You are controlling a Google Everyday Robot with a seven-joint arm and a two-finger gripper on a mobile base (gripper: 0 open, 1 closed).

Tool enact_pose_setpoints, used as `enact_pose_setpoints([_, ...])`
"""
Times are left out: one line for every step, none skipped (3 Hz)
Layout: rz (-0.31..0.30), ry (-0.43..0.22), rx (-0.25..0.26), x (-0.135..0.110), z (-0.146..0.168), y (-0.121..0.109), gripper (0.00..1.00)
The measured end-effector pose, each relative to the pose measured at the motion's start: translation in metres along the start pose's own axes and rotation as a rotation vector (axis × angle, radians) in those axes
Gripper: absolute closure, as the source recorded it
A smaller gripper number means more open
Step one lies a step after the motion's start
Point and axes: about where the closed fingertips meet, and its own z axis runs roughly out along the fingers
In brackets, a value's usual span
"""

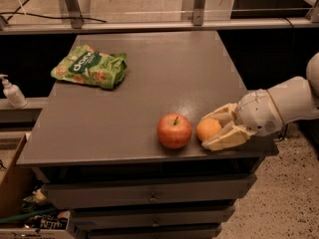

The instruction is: Move orange near apple

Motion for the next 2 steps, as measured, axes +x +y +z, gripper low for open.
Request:
enact_pose_setpoints([0.002,0.001,-0.005,0.0004,0.0015,0.001,0.82])
enact_pose_setpoints([0.002,0.001,-0.005,0.0,0.0011,0.001,0.59])
